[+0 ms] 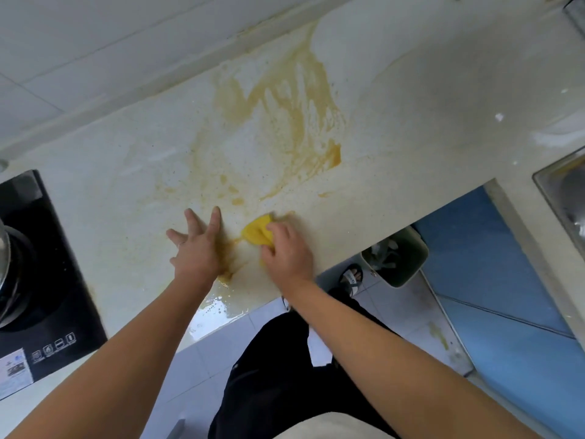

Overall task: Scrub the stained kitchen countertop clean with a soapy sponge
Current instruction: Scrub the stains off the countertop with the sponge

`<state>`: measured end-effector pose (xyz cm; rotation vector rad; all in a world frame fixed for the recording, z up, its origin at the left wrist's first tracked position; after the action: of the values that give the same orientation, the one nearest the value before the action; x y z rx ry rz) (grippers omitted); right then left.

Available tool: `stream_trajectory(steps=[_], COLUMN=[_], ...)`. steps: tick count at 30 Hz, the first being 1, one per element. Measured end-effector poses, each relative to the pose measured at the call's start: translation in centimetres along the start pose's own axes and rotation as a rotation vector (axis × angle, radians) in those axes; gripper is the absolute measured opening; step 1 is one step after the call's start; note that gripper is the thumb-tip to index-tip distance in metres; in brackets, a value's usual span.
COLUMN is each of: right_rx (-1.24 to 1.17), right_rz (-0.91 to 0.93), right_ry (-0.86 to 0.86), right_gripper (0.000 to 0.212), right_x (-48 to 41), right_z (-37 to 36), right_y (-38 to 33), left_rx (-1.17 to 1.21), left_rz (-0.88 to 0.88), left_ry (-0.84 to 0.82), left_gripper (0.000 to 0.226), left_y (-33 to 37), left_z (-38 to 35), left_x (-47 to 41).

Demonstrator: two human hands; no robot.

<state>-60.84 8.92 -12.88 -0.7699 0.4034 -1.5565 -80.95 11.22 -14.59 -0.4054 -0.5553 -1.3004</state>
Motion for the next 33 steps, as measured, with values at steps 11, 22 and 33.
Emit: stream_trajectory(steps=[11,22,33], right_rx=[0.13,0.214,0.214], right_rz=[-0.221,0.119,-0.056], right_ry=[0.381,0.069,0.311], right_gripper=[0.042,0.044,0.047], right_x=[-5.2,-8.2,-16.4], right_z=[11.4,13.2,11.9], right_y=[10.2,8.9,8.4], left_rx=[-0.016,0.015,0.027], left_rz=[0.059,0.099,0.14], left_ry=[-0.021,0.005,0.022], left_gripper=[0.115,0.125,0.127], left_y=[0.6,1.0,0.9], left_z=[0.4,0.6,0.7], left_x=[0.0,-0.5,-0.6])
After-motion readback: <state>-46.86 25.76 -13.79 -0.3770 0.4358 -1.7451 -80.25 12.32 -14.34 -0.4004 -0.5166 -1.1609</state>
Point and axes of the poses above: each hand's wrist, its own x-axis away from the middle knuckle, its own z-axis out of the back of the hand, y = z × x, the point moved 6 cm from there along -x, towards the middle knuckle, and after that the axes turned 3 degrees about z, right-handed, at the moved point
